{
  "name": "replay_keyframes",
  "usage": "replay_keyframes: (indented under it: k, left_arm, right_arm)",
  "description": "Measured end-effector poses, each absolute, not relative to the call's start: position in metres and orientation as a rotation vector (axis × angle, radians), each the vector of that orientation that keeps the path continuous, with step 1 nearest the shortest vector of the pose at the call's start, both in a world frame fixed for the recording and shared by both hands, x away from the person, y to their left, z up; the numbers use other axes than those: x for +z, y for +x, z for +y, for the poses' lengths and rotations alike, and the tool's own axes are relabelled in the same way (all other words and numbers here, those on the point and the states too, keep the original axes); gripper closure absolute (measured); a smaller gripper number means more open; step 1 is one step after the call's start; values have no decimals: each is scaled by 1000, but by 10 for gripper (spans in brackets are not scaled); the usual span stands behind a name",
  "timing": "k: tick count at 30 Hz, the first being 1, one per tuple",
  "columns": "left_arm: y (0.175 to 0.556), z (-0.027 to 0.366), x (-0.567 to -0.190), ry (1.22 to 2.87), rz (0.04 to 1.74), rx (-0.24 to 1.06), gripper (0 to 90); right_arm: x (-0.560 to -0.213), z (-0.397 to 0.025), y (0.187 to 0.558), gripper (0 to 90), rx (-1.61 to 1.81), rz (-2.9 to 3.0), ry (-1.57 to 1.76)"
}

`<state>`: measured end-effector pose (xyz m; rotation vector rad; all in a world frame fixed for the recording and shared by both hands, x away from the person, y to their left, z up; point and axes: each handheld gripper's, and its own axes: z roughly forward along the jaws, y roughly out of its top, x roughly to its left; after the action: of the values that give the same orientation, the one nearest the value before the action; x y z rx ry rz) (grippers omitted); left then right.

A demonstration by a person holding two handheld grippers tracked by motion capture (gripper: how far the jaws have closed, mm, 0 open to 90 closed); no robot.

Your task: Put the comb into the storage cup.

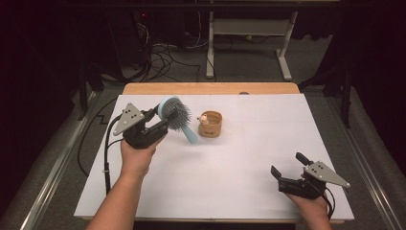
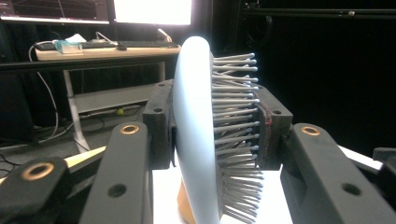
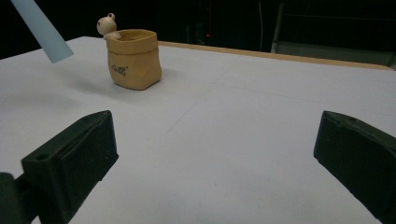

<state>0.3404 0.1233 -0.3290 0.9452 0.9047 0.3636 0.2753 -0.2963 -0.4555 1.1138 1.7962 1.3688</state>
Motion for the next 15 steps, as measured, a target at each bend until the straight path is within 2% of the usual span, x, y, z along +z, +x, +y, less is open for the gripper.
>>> replay_keyframes:
  k: [15]
  left_arm:
    - [347,104,-315,947,879,344,584]
  right_arm:
    - [-455,-295,275,0,1379,1800,1100]
